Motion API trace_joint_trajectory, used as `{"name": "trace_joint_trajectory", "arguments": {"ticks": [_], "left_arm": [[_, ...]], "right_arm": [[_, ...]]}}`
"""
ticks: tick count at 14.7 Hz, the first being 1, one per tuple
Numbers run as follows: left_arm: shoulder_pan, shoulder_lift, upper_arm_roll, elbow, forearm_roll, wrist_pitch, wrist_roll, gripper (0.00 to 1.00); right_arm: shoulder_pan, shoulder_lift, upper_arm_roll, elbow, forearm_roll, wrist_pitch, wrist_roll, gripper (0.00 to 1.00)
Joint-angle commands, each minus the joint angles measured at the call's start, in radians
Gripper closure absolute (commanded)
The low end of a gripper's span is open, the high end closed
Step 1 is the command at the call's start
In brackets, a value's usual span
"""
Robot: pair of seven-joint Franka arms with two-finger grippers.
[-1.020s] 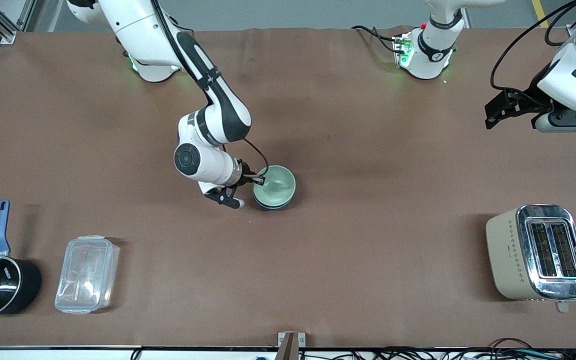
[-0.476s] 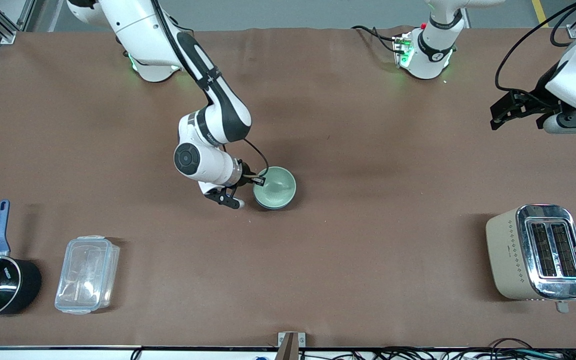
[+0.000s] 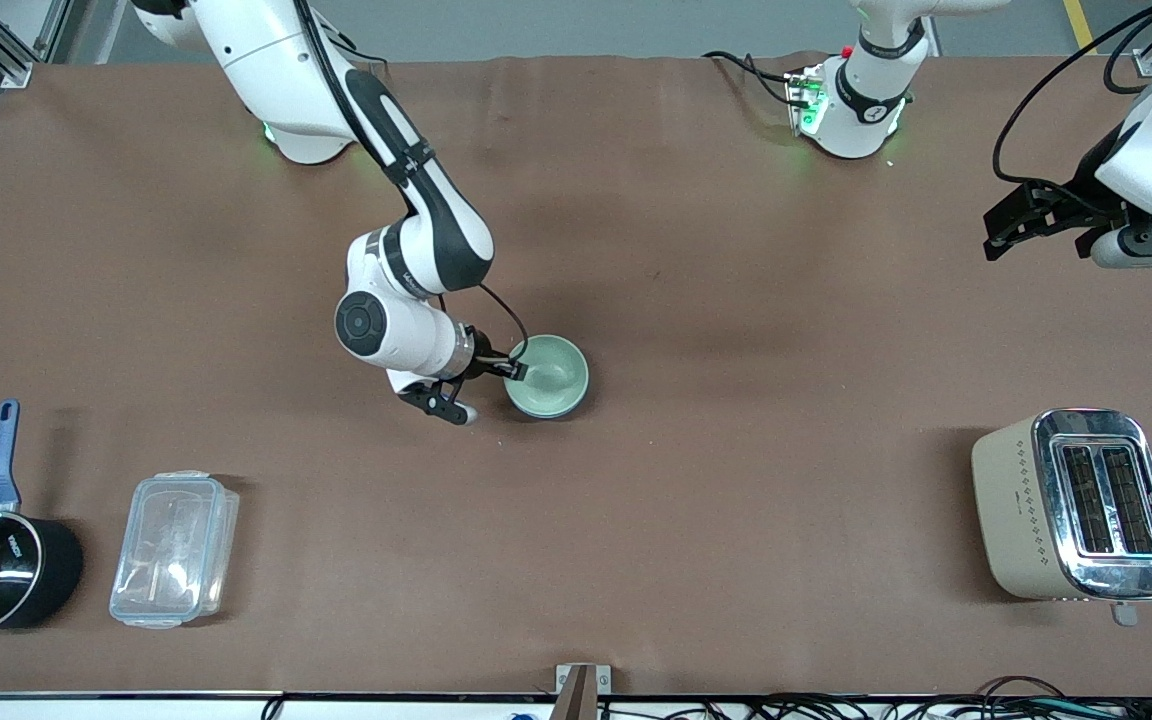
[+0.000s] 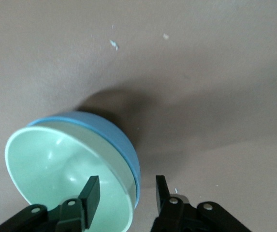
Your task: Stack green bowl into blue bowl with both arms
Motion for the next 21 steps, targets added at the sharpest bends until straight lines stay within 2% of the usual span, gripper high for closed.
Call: {"name": "trace_joint_trajectory", "arguments": {"ticks": [1,3,5,7,9,11,12,15,18,21], "left_arm": [[0.004,-0.012,-0.005,-0.006,-0.022,0.003,0.02,0.0],[0.003,-0.01,-0.008,-0.005,-0.02,0.004,0.019,0.0],[0.001,-0.01,-0.008,-0.004,-0.02,0.006,0.019,0.0],[0.0,-0.01,-0.01,-0.004,-0.02,0.007,0.02,0.0],[-0.003,-0.012,-0.011,-0.003,-0.019,0.007,0.019,0.0],[-0.003,-0.01,-0.011,-0.003,-0.019,0.012,0.02,0.0],[-0.003,-0.01,-0.011,-0.003,-0.019,0.015,0.02,0.0],[-0.005,-0.01,-0.013,0.005,-0.02,0.009,0.019,0.0],[-0.005,-0.015,-0.013,0.006,-0.02,0.004,0.022,0.0],[-0.005,-0.016,-0.013,0.008,-0.02,-0.001,0.02,0.0]], "right_arm": [[-0.084,-0.098,-0.009,-0.005,0.006,-0.086,-0.006,0.31],[-0.148,-0.167,-0.061,-0.005,-0.025,-0.137,-0.009,0.23],[-0.171,-0.224,-0.142,-0.005,-0.173,-0.152,-0.01,0.15],[-0.185,-0.265,-0.223,-0.005,-0.312,-0.209,-0.024,0.12],[-0.22,-0.316,-0.259,-0.01,-0.337,-0.23,-0.126,0.1],[-0.292,-0.369,-0.273,-0.021,-0.341,-0.276,-0.27,0.08],[-0.323,-0.415,-0.273,-0.05,-0.372,-0.279,-0.336,0.08],[-0.39,-0.538,-0.271,-0.103,-0.52,-0.319,-0.42,0.08],[-0.452,-0.604,-0.271,-0.065,-0.577,-0.426,-0.516,0.05],[-0.457,-0.603,-0.27,0.066,-0.619,-0.564,-0.553,0.02]]}}
